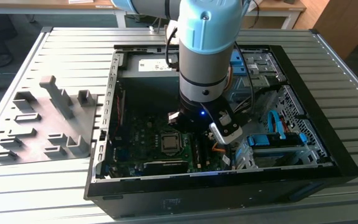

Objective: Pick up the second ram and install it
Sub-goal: 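Insert the second ram into the second slot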

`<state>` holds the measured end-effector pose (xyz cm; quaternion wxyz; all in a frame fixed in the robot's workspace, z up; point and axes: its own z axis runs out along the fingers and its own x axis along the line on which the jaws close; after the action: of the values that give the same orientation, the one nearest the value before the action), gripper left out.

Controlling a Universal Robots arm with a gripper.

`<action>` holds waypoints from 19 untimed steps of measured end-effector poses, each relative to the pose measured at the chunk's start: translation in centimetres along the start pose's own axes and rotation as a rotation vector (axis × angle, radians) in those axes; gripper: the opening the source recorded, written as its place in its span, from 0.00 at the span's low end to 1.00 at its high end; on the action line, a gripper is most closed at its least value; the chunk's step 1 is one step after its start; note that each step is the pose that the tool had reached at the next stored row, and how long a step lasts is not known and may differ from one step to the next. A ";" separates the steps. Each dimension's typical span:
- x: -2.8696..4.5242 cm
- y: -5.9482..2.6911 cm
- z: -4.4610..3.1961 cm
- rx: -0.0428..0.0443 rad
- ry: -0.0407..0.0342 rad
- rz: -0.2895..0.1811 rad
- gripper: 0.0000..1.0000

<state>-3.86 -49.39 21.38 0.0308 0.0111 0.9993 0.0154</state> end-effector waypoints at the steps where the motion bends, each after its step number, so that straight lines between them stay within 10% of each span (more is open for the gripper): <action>1: 0.01 0.00 0.02 0.0008 0.0000 0.000 0.14; 19: 0.08 0.92 0.51 0.0073 -0.0001 -0.001 0.14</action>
<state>-3.89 -48.45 20.89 0.0308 0.0109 0.9994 0.0118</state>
